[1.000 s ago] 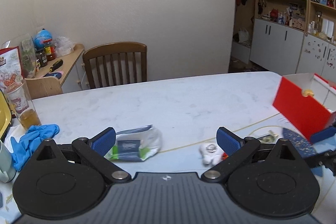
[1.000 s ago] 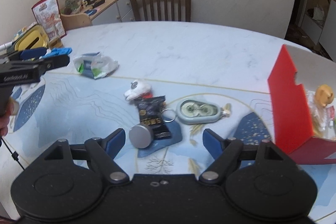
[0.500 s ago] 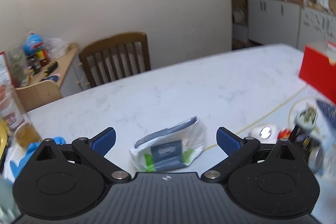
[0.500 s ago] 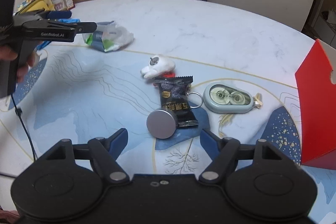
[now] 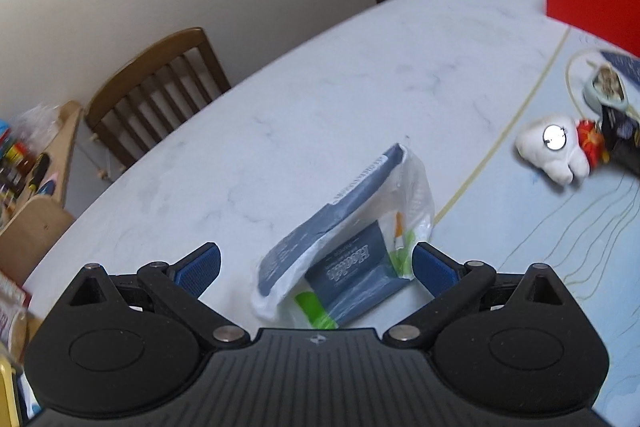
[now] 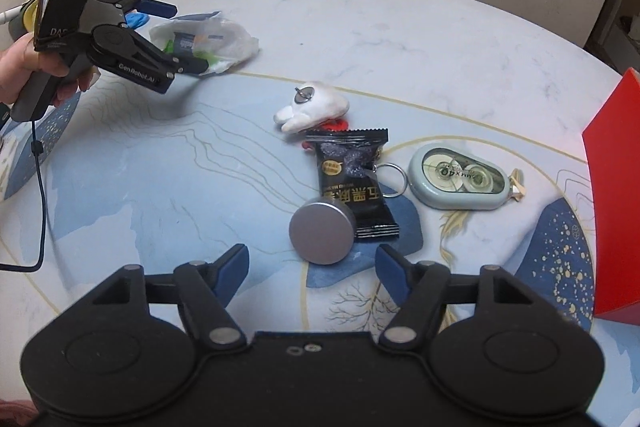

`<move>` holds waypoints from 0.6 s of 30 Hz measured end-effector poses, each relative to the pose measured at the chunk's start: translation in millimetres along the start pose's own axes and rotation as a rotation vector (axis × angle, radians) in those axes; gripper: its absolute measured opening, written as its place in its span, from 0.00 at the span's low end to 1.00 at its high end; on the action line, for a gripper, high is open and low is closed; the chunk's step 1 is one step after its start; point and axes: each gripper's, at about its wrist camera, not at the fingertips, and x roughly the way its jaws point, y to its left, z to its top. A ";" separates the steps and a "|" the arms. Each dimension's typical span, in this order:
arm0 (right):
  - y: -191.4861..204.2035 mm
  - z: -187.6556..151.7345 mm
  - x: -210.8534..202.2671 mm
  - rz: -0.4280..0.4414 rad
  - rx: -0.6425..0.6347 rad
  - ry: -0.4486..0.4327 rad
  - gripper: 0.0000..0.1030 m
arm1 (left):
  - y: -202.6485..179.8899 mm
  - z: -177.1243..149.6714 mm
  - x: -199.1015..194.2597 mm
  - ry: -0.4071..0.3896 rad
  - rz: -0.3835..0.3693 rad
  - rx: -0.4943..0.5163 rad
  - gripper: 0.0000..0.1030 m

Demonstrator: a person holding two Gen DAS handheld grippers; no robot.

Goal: Organize objects
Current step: 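Grasp the plastic wipes bag with the left gripper while the right grasps the metal tin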

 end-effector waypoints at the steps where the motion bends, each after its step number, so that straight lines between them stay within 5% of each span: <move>1: -0.2 0.9 1.5 -0.005 0.003 0.000 0.66 | -1.5 0.5 2.7 0.004 -0.004 0.014 0.99; 7: -3.5 3.9 10.4 -0.017 0.025 0.012 0.56 | -5.9 2.3 9.2 -0.004 -0.018 0.004 0.98; 18: -5.5 5.0 16.9 -0.036 0.050 0.004 0.39 | -7.6 8.2 6.8 -0.022 0.013 -0.077 0.58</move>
